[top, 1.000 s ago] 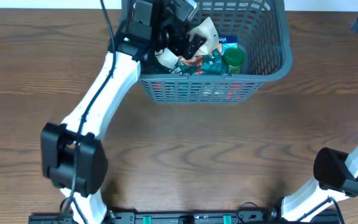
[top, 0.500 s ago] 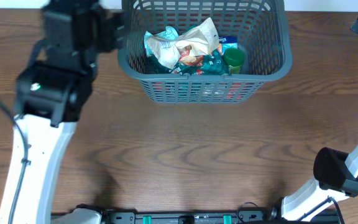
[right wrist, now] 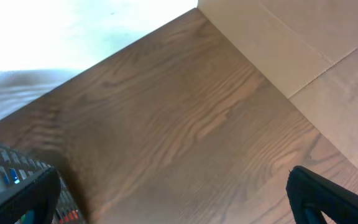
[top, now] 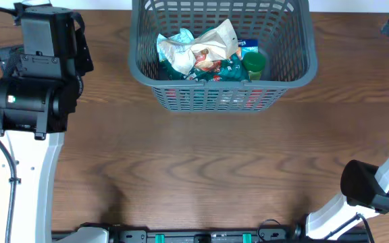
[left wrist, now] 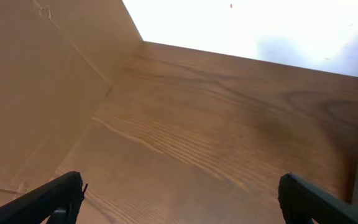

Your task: Pack container

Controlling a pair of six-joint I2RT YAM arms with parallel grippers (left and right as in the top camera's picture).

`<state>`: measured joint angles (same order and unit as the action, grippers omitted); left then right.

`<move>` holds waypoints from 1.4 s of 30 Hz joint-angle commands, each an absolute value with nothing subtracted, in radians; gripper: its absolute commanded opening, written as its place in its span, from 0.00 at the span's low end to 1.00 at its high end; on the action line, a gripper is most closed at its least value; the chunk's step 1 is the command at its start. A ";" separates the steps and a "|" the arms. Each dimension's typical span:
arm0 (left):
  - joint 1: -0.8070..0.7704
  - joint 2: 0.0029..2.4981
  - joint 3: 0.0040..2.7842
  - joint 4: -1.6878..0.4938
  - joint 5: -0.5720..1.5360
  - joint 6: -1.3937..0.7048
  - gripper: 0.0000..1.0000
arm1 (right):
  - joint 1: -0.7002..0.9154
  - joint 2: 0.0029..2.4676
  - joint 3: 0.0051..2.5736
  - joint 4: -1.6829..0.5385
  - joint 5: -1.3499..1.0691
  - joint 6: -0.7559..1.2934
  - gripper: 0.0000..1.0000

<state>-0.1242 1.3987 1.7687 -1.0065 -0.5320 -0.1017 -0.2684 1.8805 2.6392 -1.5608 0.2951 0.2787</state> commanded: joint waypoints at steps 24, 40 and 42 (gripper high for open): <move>-0.120 1.394 1.765 -1.009 -0.558 -0.118 0.99 | -0.274 1.883 2.638 -1.564 0.299 0.291 0.99; -0.121 1.275 1.759 -0.920 -0.476 -0.242 0.99 | -0.274 1.883 2.638 -1.564 0.299 0.291 0.99; -0.121 1.230 1.749 -0.887 -0.474 -0.300 0.99 | -0.274 1.884 2.638 -1.564 0.299 0.292 0.99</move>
<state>-0.1242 1.3140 1.7561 -0.9127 -0.4923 -0.1959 -0.2684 1.8805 2.6392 -1.5604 0.2947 0.2787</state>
